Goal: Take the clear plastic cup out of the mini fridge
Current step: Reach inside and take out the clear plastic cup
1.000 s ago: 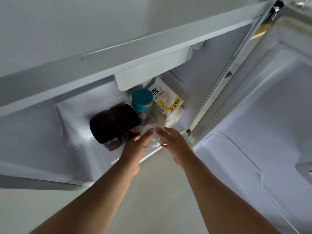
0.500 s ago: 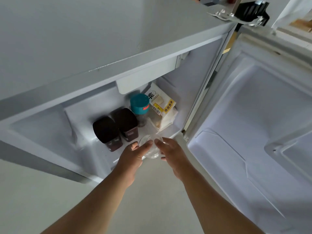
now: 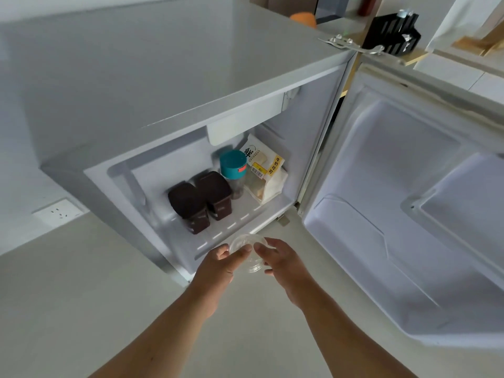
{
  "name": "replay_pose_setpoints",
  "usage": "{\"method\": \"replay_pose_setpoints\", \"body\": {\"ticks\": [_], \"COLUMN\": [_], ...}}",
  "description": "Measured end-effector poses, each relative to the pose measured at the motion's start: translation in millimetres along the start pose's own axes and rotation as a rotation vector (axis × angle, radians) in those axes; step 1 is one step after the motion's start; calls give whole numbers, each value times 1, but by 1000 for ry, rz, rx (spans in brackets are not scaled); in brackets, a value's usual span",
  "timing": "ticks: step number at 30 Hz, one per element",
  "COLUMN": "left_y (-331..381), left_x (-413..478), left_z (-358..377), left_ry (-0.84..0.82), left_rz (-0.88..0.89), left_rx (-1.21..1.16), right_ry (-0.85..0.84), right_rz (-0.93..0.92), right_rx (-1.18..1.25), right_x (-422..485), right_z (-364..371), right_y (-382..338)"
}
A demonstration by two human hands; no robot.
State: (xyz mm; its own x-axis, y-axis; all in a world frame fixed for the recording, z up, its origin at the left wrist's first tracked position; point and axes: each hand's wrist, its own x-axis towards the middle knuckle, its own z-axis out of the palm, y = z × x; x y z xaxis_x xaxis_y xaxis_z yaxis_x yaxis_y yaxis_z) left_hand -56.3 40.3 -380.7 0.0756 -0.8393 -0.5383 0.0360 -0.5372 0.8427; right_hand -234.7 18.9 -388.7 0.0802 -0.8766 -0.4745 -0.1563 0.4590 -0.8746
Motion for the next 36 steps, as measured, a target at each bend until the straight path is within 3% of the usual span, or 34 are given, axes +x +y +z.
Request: {"method": "replay_pose_setpoints", "body": {"ticks": [21,36], "left_y": [-60,-85], "left_x": [-84,-82], "left_z": [-108,-217], "left_ry": [-134,-58], "left_rz": [-123,-100], "left_rx": [85,-13], "right_ry": [-47,-66], "right_rz": [138,223], "right_rx": [-65,-57], "right_x": [-86,-90], "right_z": [102,214], "right_y": [54,60]}}
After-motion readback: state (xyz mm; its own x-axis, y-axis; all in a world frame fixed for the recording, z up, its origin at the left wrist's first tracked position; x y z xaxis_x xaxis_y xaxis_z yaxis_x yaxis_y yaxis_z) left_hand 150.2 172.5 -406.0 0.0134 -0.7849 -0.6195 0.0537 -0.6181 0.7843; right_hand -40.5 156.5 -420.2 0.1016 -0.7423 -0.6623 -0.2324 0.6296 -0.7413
